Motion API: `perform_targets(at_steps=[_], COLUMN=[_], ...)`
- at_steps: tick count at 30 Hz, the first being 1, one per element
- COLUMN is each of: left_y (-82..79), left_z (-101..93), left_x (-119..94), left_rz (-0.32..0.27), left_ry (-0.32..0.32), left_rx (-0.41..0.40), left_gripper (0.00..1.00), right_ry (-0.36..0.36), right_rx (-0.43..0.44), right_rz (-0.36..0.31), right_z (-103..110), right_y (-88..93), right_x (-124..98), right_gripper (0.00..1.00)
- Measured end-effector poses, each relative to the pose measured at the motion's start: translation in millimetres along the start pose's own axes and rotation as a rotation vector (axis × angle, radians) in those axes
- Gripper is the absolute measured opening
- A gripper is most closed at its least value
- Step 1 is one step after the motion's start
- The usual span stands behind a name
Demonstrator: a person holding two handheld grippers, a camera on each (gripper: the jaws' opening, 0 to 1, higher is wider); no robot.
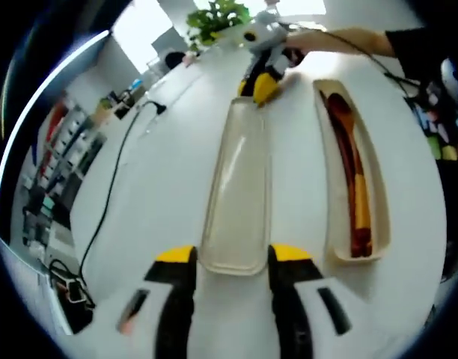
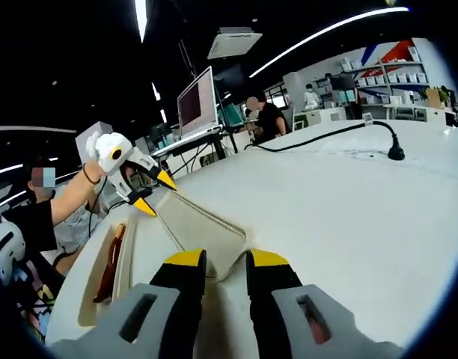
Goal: Arrange the utensils inside the cutlery case until each visible utensil rests in its matching compartment.
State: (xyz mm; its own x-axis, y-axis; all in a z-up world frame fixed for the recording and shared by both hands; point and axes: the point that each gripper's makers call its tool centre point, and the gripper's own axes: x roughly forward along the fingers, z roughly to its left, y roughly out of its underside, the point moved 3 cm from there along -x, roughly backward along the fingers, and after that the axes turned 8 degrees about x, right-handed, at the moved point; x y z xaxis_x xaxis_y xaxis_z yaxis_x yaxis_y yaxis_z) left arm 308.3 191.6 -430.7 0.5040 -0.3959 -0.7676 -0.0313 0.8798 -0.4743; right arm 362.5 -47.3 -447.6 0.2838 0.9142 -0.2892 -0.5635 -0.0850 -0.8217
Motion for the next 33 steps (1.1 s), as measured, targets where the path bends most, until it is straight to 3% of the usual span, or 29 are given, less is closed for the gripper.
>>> perform_targets(at_steps=[2,4,10,13,17,21,23,24,25,30,33], left_y=[-0.1,-0.2,0.1,0.0,2.7,2.8,0.5,-1.5,-2.8,6.4,7.3], left_z=[-0.1,-0.9,-0.2,-0.1,1.7,5.4,15.3,14.0,13.0,12.3,10.3], left_x=[0,0,-1,0,-1,-4,-9,-11,-12,-9,-11], left_rz=[-0.006,-0.012,-0.030,-0.035,-0.032,-0.033,-0.051,-0.078,-0.100,-0.060,-0.081], left_ry=[-0.002,-0.010,-0.022,-0.024,-0.041,-0.063,-0.116,-0.096,-0.071,-0.076,-0.078], left_rx=[0.006,0.012,0.021,0.022,0.024,0.045,0.024,-0.031,-0.051,-0.047,-0.070], left_gripper=[0.40,0.40,0.40,0.40,0.39,0.38,0.22,0.20,0.20,0.20,0.18], right_ry=[-0.011,-0.059,-0.059,-0.098,-0.159,-0.183,-0.198,-0.205,-0.180,-0.174,-0.180], right_rx=[0.074,0.146,0.139,0.235,0.167,0.153,0.099,0.062,0.067,0.013,-0.026], right_rz=[-0.015,-0.039,-0.034,-0.010,-0.062,-0.117,-0.154,-0.180,-0.170,-0.184,-0.189], right_z=[-2,0,2,9,22,33,40,44,46,54,58], right_y=[-1.0,-2.4,-0.8,0.4,-8.0,-17.0,-24.5,-29.1,-28.2,-32.3,-33.6], right_x=[0,0,1,6,5,-3,-9,-12,-13,-15,-16], right_gripper=[0.11,0.10,0.10,0.10,0.07,0.03,0.02,0.02,0.02,0.02,0.02])
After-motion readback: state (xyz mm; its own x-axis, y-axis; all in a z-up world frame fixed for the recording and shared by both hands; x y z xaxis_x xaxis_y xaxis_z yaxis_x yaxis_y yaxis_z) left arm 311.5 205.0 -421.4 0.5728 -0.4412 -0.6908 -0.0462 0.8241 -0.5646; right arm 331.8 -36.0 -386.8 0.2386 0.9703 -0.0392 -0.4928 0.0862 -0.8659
